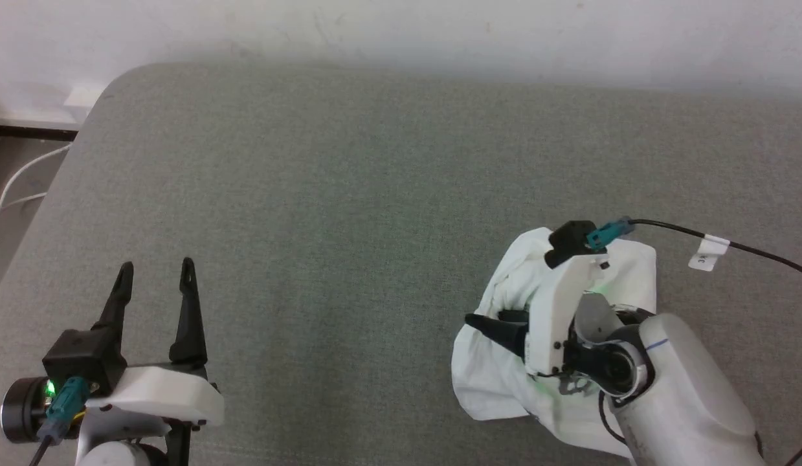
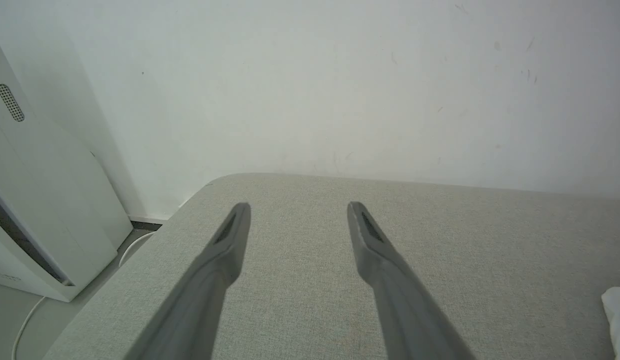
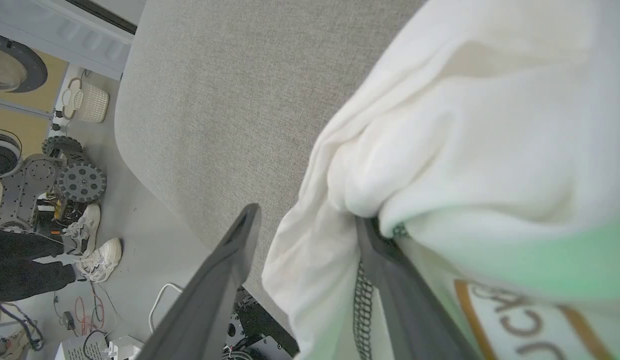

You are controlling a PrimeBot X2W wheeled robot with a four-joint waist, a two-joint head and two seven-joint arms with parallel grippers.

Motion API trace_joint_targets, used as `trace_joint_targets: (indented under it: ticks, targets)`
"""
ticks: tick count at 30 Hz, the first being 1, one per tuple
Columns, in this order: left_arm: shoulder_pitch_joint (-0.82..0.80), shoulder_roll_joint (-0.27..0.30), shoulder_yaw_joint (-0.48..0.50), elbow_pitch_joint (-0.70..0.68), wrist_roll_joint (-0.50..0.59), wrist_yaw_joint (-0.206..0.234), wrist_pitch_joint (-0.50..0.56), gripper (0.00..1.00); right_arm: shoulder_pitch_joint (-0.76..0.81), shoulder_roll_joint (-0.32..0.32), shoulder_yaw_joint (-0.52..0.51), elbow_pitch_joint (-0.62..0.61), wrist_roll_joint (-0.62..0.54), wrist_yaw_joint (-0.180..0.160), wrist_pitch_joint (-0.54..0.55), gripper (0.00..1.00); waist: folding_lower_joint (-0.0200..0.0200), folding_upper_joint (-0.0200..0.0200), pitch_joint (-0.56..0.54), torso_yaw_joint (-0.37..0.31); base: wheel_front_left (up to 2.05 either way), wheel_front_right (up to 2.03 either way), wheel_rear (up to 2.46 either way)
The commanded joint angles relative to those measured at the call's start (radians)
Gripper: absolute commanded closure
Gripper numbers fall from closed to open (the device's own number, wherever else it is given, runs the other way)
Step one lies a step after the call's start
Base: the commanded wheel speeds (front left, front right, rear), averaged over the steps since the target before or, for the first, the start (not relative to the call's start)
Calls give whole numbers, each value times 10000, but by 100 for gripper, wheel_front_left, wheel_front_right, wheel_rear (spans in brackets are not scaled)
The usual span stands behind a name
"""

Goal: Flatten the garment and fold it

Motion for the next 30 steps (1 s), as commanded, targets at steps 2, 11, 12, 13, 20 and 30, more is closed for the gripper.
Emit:
trace_joint_targets:
  ticks: [2, 11, 12, 13, 20, 30]
  targets:
    - [-100, -42, 41, 94, -27, -49, -115, 0, -233, 25, 598, -298, -178, -7, -533, 0, -1, 0, 83, -30, 0, 0, 0]
    - [45, 156, 198, 149, -51, 117, -31, 0, 67, -1412, 2852, -2899, -984, -7, -2606, 0, -1, 0, -159, -471, 0, 0, 0]
    - [67, 182, 211, 145, -49, 142, -13, 0, 151, -1513, 2787, -3121, -1085, -7, -3004, 0, -1, 0, -205, -523, 0, 0, 0]
    - [88, 204, 222, 139, -48, 168, 6, 0, 241, -1587, 2639, -3314, -1224, -7, -3425, 0, -1, 0, -250, -564, 0, 0, 0]
    - [294, 364, 327, 134, -64, 362, 129, 0, 1395, -1704, 752, -4417, -2248, -7, -5877, 0, -1, 0, -554, -805, 0, 0, 0]
    - [725, 542, 561, 162, -243, 541, 185, 0, 3489, -1012, -3035, -5704, -3303, -7, -6543, 0, -1, 0, -858, -1108, 0, 0, 0]
